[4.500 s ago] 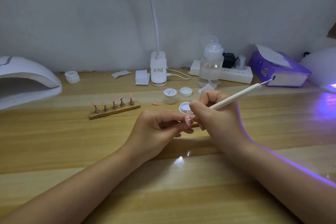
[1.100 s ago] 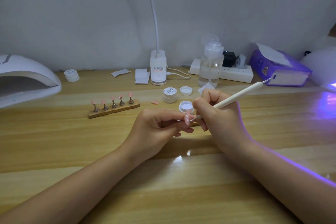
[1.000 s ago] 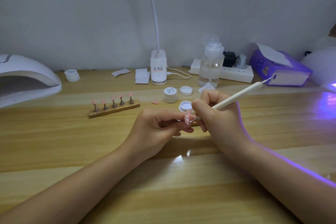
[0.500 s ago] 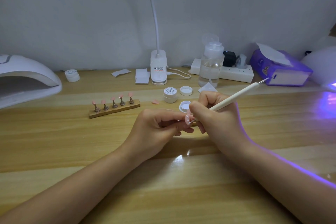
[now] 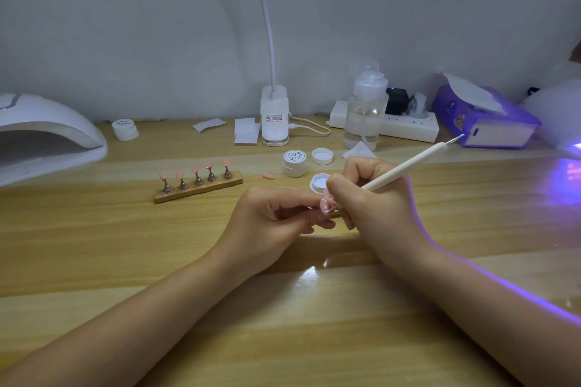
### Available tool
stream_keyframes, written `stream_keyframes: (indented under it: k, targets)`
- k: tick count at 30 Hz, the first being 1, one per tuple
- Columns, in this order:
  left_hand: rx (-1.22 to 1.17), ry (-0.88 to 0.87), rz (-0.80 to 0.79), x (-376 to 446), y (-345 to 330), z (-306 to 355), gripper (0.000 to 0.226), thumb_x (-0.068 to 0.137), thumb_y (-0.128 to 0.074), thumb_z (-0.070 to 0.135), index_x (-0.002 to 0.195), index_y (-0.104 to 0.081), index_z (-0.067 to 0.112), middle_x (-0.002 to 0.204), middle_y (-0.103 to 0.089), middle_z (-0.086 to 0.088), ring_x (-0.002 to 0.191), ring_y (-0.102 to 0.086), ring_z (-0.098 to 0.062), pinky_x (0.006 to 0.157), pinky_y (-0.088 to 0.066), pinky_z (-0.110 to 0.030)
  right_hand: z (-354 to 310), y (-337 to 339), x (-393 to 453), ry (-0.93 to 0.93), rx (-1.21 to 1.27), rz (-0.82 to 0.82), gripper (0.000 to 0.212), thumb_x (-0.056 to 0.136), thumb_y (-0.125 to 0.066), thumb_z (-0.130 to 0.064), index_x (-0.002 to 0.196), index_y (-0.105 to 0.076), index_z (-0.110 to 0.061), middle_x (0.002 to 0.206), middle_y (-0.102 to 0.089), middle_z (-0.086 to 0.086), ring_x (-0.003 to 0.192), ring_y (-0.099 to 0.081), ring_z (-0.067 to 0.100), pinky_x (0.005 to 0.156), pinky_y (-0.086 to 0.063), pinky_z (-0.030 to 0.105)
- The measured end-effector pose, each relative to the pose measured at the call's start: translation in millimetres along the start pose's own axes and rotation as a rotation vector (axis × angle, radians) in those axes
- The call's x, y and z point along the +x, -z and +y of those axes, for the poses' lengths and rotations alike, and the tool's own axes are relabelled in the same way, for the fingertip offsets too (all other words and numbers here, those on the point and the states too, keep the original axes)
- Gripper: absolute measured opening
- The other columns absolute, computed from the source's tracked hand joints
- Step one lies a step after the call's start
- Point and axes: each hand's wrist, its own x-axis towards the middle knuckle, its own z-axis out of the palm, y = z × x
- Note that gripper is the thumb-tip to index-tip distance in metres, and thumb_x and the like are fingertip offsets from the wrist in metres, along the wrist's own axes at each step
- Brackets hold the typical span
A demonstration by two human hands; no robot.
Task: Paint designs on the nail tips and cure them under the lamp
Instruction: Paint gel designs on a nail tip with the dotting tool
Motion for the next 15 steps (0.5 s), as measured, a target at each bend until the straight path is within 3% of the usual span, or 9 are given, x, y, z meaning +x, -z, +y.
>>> stream_keyframes:
  k: [15]
  targets:
    - [0.005, 0.008, -0.005, 0.0, 0.2, 0.4, 0.019, 0.073, -0.062, 0.017, 0.086, -0.073, 0.024, 0.072, -0.070, 0.017, 0.070, -0.069, -0.005, 0.059, -0.052, -0.017, -1.4, -0.5, -0.5, -0.003, 0.025, -0.007, 0.038, 0.073, -0.047, 0.016, 0.045, -0.036, -0.008, 0.031, -0.045, -0.006, 0.029, -0.039, 0.002, 0.035, -0.031, 0.010]
